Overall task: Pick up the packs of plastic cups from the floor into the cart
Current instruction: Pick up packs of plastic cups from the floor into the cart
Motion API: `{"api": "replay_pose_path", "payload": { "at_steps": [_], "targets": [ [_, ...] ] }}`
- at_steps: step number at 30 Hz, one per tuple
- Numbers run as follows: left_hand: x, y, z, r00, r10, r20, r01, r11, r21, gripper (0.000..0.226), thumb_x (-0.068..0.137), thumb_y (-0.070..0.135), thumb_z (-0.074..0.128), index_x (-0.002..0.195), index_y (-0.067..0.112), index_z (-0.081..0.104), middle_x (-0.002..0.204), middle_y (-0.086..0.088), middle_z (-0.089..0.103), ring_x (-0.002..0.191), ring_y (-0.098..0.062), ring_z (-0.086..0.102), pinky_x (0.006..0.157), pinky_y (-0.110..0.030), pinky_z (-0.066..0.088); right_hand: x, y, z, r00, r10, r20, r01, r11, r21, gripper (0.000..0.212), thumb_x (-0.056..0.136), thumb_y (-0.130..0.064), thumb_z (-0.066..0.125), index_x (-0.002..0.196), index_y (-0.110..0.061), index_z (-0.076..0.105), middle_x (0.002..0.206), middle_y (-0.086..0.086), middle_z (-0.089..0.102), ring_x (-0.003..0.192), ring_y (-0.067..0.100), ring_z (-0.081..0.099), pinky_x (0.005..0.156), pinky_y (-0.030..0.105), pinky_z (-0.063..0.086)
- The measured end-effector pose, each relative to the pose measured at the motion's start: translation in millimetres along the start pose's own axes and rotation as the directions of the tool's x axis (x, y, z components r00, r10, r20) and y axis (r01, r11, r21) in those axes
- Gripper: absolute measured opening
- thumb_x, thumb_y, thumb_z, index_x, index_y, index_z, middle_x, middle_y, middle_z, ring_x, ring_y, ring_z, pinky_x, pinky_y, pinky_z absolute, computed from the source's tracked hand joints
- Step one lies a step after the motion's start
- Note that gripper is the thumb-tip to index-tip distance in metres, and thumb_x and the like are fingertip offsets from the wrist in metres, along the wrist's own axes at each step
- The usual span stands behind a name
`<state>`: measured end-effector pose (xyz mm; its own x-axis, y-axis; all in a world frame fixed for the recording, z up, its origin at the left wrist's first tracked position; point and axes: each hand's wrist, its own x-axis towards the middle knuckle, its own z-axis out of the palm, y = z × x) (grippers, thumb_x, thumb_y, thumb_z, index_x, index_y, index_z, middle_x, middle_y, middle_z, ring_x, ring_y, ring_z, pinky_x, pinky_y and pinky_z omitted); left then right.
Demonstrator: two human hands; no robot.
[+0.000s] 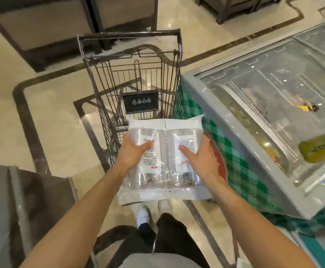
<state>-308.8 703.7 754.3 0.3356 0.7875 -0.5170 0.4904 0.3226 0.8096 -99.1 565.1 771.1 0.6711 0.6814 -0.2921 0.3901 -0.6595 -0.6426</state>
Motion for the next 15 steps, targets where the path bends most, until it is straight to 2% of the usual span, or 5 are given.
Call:
{"api": "replay_pose_path", "payload": {
  "at_steps": [4,7,10,11,15],
  "targets": [
    [45.5,-30.5,3.9,0.996,-0.074,-0.058,0.072,0.996,-0.045,0.069,0.088,0.049,0.086,0.136,0.017,0.048,0.118,0.002,0.073,0.102,-0.018,0.075,0.096,-0.046,0.063,54.6,18.5,46.7,0.999,-0.008,0.053,0.011,0.997,-0.071,0.119,0.076,-0.096,0.061,0.164,-0.027,0.02,0.166,0.003,0.045,0.148,0.03,0.049,0.118,0.057,0.046],
    [81.7,-52.6,12.6,0.987,-0.13,-0.097,0.128,0.991,-0.027,0.069,0.096,0.044,0.08,0.14,0.011,0.037,0.114,0.005,0.063,0.1,-0.018,0.067,0.093,-0.035,0.054,87.2,27.8,79.0,0.995,-0.011,0.103,0.018,0.997,-0.071,0.115,0.086,-0.08,0.068,0.169,-0.022,0.014,0.173,0.007,0.034,0.157,0.03,0.036,0.127,0.055,0.033],
    [114.8,-77.4,26.8,0.977,-0.173,-0.121,0.174,0.985,-0.005,0.083,0.097,0.047,0.078,0.151,0.008,0.028,0.129,0.001,0.061,0.124,-0.029,0.063,0.101,-0.035,0.05,115.6,47.5,109.9,0.988,-0.006,0.154,0.021,0.995,-0.096,0.112,0.093,-0.068,0.071,0.17,-0.014,0.01,0.176,0.012,0.024,0.161,0.031,0.026,0.131,0.048,0.022],
    [125.6,-86.9,32.5,0.972,-0.2,-0.125,0.202,0.979,0.002,0.086,0.097,0.047,0.077,0.153,0.007,0.026,0.131,0.001,0.06,0.128,-0.029,0.06,0.104,-0.035,0.049,122.5,55.5,119.6,0.985,0.008,0.17,0.011,0.994,-0.109,0.113,0.094,-0.067,0.071,0.17,-0.013,0.008,0.176,0.012,0.022,0.161,0.03,0.025,0.129,0.046,0.021],
    [152.0,-131.5,50.0,0.956,-0.256,-0.145,0.258,0.966,-0.006,0.065,0.099,0.036,0.078,0.143,0.015,0.035,0.117,0.017,0.051,0.118,-0.015,0.055,0.106,-0.031,0.045,140.3,87.2,157.6,0.964,0.083,0.252,-0.048,0.989,-0.14,0.118,0.09,-0.071,0.073,0.171,-0.013,0.009,0.174,0.013,0.027,0.157,0.034,0.033,0.123,0.047,0.033]
  ]
}}
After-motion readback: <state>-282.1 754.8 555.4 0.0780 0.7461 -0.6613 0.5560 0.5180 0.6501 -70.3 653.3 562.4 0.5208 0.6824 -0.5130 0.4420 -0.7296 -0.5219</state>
